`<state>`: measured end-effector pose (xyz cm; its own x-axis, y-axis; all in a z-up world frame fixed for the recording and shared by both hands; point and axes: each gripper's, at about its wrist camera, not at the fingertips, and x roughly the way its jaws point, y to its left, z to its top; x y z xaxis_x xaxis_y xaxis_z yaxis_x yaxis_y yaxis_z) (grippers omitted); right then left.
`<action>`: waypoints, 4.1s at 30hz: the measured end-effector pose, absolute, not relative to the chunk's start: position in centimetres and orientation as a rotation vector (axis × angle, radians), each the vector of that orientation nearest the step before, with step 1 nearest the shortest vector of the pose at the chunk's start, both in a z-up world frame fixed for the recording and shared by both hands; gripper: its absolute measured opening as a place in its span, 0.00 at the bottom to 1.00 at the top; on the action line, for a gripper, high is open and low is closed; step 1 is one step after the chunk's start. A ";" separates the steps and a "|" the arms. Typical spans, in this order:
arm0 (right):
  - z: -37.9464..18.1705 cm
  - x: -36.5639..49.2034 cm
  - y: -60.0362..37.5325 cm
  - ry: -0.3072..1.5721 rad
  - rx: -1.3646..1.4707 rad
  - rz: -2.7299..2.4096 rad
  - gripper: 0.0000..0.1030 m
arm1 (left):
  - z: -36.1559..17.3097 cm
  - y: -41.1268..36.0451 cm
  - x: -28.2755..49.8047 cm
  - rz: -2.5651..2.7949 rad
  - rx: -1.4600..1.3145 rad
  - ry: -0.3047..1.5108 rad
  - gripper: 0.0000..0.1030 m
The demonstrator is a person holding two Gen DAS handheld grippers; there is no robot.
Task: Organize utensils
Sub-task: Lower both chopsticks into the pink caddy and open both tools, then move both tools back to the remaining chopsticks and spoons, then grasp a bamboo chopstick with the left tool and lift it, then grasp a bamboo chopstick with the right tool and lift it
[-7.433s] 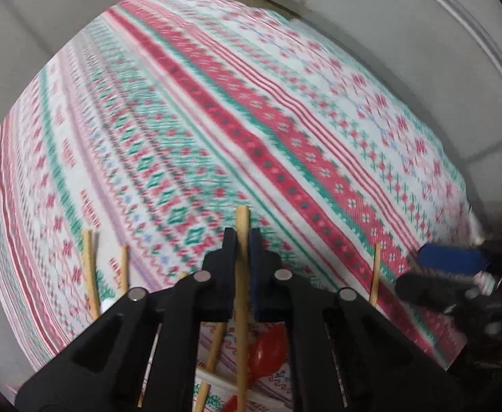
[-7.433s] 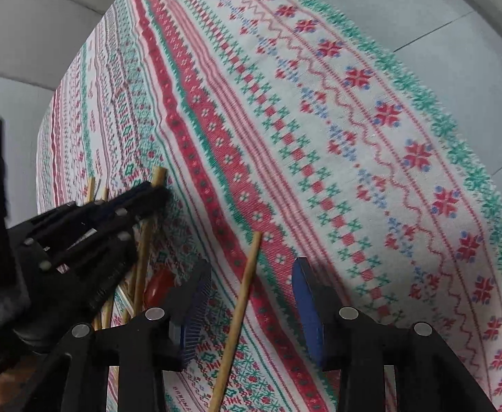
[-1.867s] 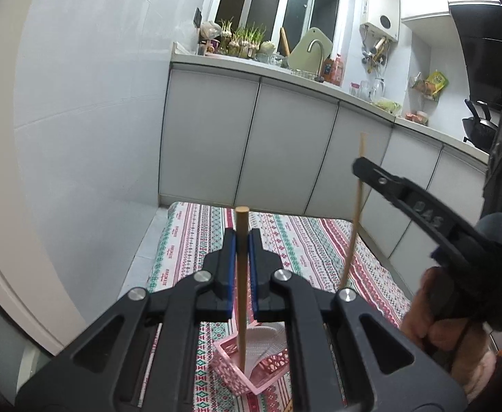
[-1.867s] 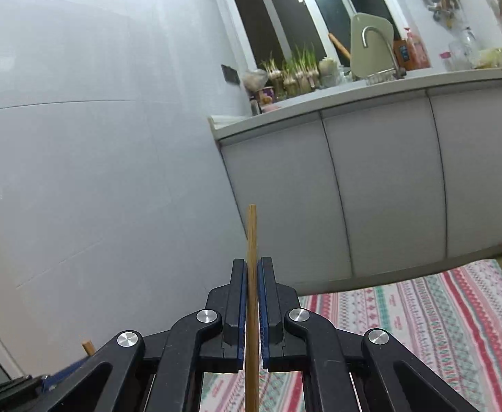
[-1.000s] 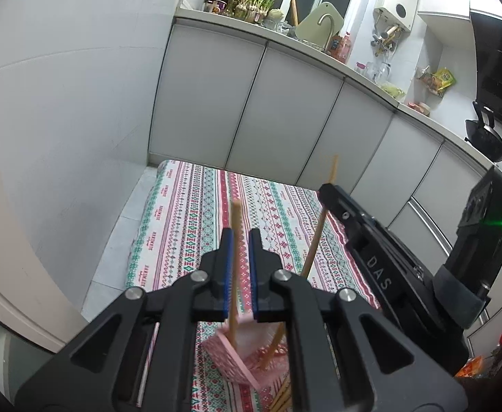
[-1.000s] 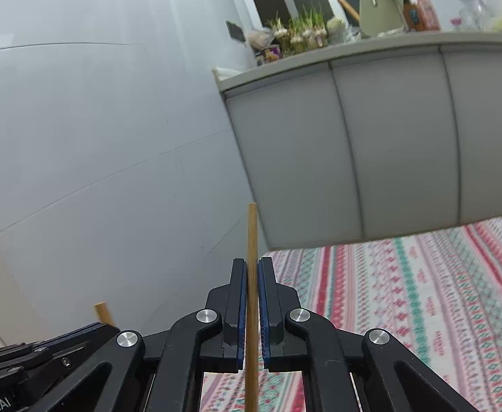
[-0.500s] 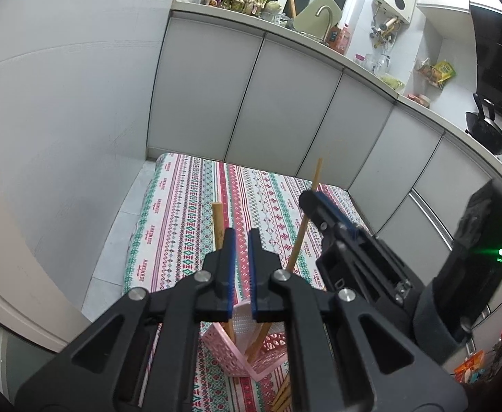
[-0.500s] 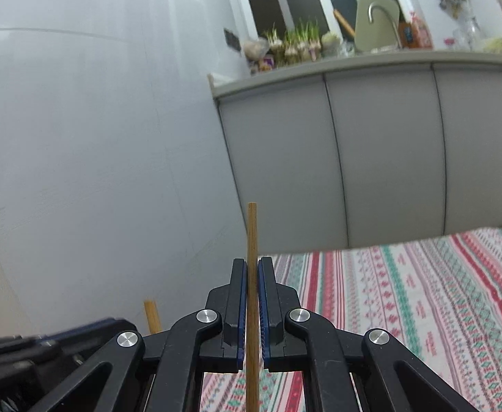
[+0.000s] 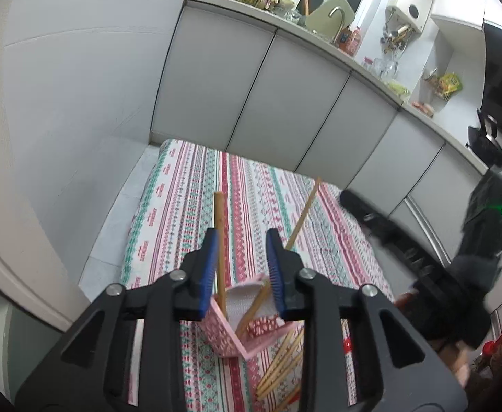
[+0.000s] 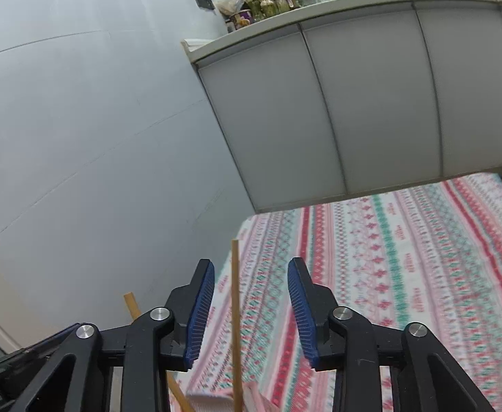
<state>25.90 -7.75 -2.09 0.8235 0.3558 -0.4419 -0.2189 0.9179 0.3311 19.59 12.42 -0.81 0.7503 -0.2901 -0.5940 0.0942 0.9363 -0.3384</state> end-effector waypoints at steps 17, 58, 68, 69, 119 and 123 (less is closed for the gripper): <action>1.1 17.6 -16.0 0.642 0.254 0.148 0.64 | -1.4 6.1 15.6 -0.277 -0.117 0.803 0.62; -18.0 23.2 -25.3 1.284 0.439 0.044 0.45 | -11.0 -0.3 15.1 -0.418 0.117 1.204 0.49; -20.2 25.8 -24.2 1.303 0.487 0.013 0.27 | -11.1 -0.7 15.4 -0.441 0.128 1.205 0.43; -20.1 26.0 -23.9 1.292 0.469 0.004 0.26 | -11.1 -0.7 15.4 -0.441 0.130 1.206 0.42; -19.1 24.2 -33.5 1.227 0.828 0.021 0.49 | -18.4 -14.9 34.4 -0.262 0.345 1.335 0.16; -19.3 24.2 -33.7 1.239 0.819 0.010 0.50 | -18.4 -14.1 34.7 -0.267 0.290 1.333 0.10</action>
